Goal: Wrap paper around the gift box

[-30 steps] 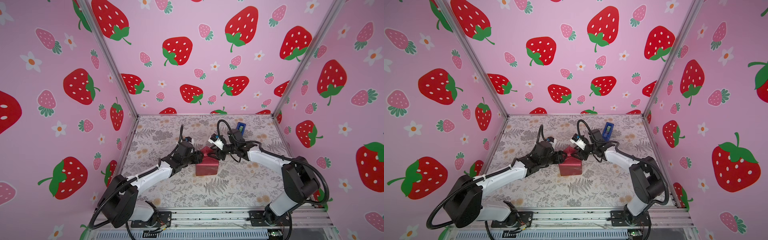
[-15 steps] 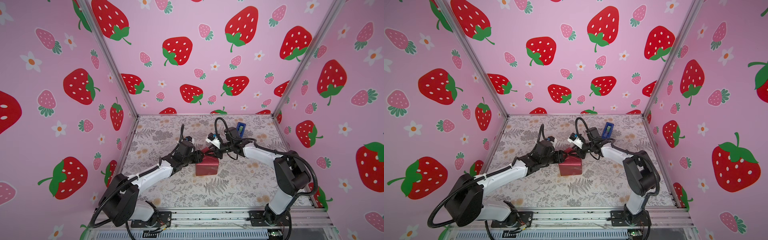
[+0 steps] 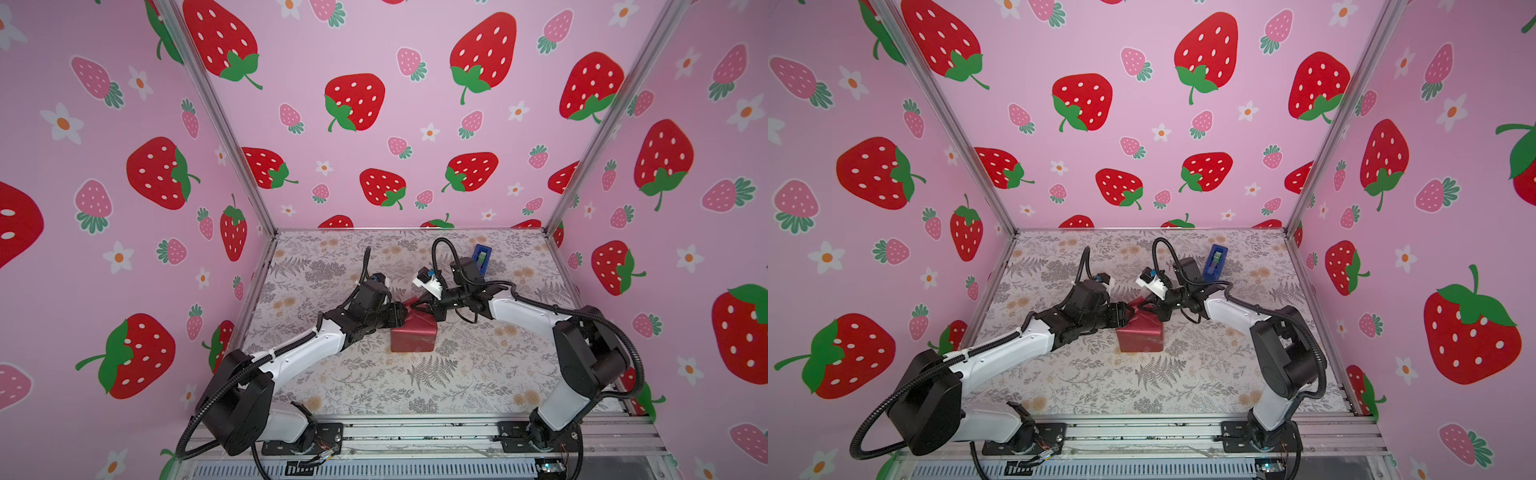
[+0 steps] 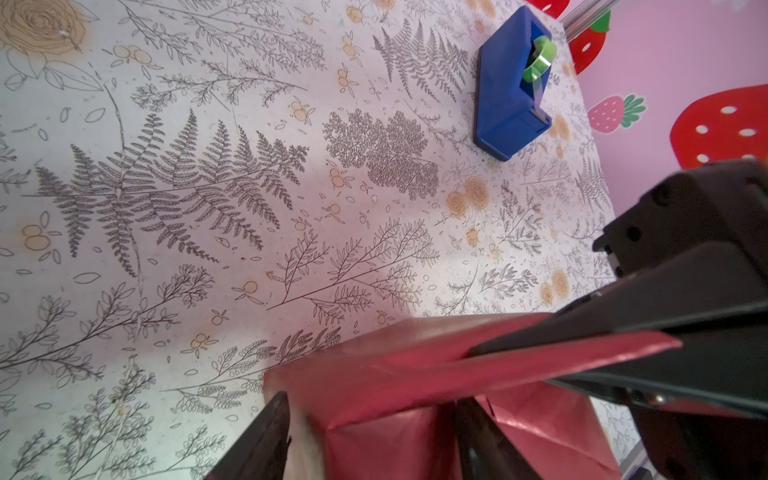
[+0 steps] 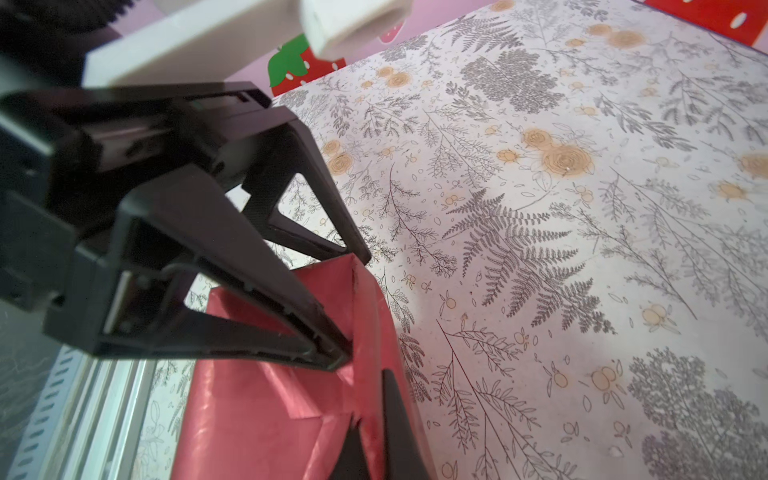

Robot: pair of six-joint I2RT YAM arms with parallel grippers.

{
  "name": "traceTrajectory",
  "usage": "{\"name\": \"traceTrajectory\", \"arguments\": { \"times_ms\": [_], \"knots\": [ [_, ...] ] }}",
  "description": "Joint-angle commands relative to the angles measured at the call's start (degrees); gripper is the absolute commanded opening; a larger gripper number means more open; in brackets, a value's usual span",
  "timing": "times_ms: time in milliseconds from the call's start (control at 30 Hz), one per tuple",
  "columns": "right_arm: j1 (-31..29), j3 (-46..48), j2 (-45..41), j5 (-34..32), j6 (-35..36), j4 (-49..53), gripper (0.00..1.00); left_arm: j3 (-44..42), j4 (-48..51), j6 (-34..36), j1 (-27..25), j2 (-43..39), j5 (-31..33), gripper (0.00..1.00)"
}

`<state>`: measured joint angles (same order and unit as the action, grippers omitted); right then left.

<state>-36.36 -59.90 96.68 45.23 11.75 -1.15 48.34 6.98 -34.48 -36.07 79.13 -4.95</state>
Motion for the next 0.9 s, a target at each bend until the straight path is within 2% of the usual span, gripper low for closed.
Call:
{"name": "traceTrajectory", "arguments": {
  "times_ms": [0, 100, 333, 500, 700, 867],
  "knots": [
    [-0.03, 2.67, -4.07, -4.82, -4.27, -3.09, 0.0, 2.85, 11.65, 2.93, -0.22, -1.18, 2.71, 0.64],
    [-0.03, 5.0, -6.87, -9.33, -8.24, -5.12, 0.0, 5.42, 14.12, 3.71, -0.23, -2.77, 4.04, 0.65],
    [-0.43, 13.98, -16.46, -26.2, -20.78, -9.55, 0.0, 6.19, 15.89, 3.13, -0.23, -6.28, 4.47, 0.65],
    [-3.05, 19.76, -21.21, -36.9, -28.8, -10.76, 0.0, 4.21, 13.2, 0.4, -0.8, -6.05, 0.28, 0.63],
    [-7.58, 21.92, -22.88, -46.49, -32.0, -10.33, 0.0, 3.09, 7.13, -2.37, -2.55, -1.82, -5.74, 0.6],
    [-9.68, 21.22, -22.92, -48.09, -32.01, -9.77, 0.0, 2.67, 1.43, -4.94, -2.6, 2.41, -9.5, 0.55]
  ]
}}
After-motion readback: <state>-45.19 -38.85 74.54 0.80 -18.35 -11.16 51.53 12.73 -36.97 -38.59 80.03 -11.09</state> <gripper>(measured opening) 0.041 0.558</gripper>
